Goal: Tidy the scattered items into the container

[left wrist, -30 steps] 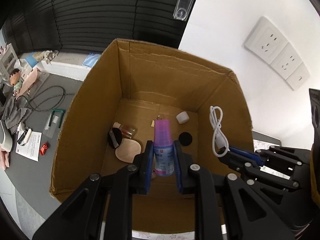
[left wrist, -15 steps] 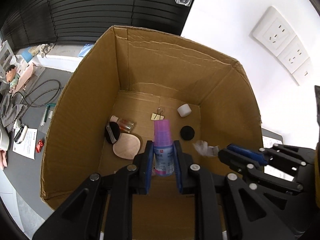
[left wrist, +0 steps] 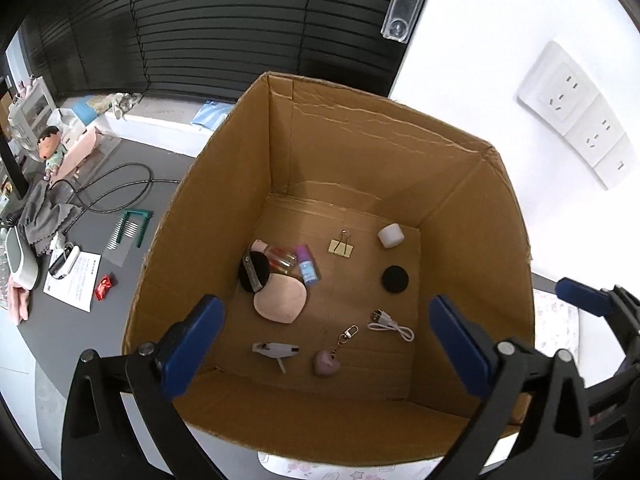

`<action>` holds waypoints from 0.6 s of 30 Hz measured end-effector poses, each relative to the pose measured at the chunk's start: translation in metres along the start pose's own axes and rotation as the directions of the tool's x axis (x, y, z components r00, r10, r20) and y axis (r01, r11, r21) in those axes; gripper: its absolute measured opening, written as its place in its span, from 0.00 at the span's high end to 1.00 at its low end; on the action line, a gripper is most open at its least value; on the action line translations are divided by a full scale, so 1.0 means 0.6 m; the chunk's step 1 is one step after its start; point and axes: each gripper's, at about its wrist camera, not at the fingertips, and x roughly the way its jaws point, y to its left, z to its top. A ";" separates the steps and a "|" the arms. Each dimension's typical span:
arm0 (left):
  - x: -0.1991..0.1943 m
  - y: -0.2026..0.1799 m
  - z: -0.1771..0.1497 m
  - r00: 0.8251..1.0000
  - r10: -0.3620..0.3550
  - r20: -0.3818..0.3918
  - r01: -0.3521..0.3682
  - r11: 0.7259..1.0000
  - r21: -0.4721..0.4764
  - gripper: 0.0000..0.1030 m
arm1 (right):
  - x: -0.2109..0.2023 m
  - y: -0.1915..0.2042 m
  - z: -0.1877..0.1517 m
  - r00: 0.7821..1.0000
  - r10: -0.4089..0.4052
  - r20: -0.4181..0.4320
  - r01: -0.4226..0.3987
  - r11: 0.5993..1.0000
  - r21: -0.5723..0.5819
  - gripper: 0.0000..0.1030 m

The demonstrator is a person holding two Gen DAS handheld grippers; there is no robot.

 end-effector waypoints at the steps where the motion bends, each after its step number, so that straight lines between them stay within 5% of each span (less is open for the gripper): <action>1: -0.003 0.000 -0.002 1.000 0.002 0.002 -0.002 1.000 -0.001 0.00 | -0.004 0.002 -0.001 1.000 -0.004 0.005 0.004 1.000 -0.004 0.20; 2: -0.007 -0.001 -0.004 1.000 0.002 0.005 -0.002 1.000 -0.002 0.00 | -0.008 0.003 -0.002 1.000 -0.021 0.011 0.021 1.000 -0.008 0.03; 3: -0.010 -0.002 -0.005 1.000 0.000 0.007 0.000 1.000 -0.003 0.00 | -0.014 0.005 -0.004 0.999 -0.027 0.023 0.028 1.000 -0.011 0.00; 18: -0.073 -0.077 -0.037 0.998 -0.014 0.056 0.012 0.999 0.038 0.00 | -0.074 -0.017 -0.052 0.995 -0.090 0.048 0.090 0.996 -0.007 0.00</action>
